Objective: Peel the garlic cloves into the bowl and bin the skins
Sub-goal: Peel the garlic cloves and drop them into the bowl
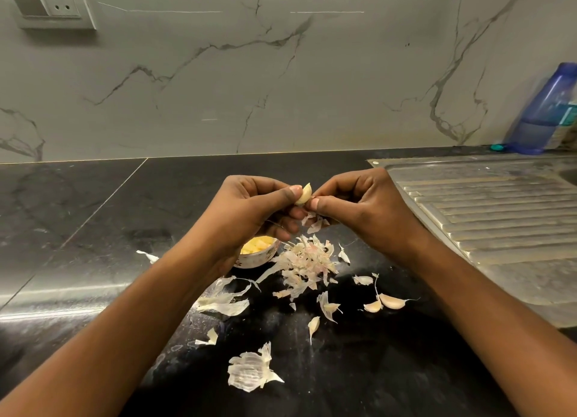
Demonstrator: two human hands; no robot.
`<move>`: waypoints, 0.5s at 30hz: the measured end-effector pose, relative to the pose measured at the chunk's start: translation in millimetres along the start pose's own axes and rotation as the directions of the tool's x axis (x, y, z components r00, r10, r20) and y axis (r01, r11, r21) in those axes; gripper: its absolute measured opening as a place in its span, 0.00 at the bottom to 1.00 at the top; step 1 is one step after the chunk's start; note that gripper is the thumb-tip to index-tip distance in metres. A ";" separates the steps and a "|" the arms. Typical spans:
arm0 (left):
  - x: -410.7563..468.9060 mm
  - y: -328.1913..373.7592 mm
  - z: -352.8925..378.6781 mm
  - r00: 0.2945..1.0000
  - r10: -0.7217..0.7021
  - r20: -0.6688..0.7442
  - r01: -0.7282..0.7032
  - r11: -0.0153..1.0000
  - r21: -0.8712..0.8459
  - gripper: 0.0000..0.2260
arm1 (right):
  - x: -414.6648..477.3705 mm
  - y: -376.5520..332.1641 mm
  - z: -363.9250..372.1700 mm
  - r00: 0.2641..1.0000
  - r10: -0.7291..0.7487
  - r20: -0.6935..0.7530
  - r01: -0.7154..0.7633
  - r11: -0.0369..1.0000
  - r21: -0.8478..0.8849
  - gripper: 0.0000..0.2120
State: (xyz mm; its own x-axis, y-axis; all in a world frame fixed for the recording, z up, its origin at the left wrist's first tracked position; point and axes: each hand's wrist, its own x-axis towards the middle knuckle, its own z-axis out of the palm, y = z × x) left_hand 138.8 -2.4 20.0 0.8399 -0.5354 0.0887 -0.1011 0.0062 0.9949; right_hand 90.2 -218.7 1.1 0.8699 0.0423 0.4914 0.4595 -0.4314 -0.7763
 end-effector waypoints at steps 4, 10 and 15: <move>-0.5 -2.0 -0.6 0.993 0.107 -0.057 -0.098 0.984 0.148 0.07 | 0.7 0.5 -1.0 1.000 0.010 0.023 -0.010 1.000 -0.028 0.04; -1.0 -3.2 0.6 0.982 0.188 -0.031 -0.176 0.955 0.238 0.06 | 1.9 2.9 -0.6 0.999 0.013 0.047 -0.009 0.998 -0.068 0.04; -2.2 -2.6 1.1 0.981 0.196 0.006 -0.191 0.946 0.262 0.09 | 2.6 3.1 -1.5 0.998 0.021 0.063 -0.016 0.997 -0.079 0.04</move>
State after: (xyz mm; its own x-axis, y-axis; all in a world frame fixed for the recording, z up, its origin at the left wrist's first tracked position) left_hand 136.7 -2.2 17.2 0.8007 -0.5285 0.2820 -0.3955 -0.1129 0.9115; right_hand 93.7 -221.3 0.6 0.8891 0.0900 0.4487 0.4297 -0.5015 -0.7509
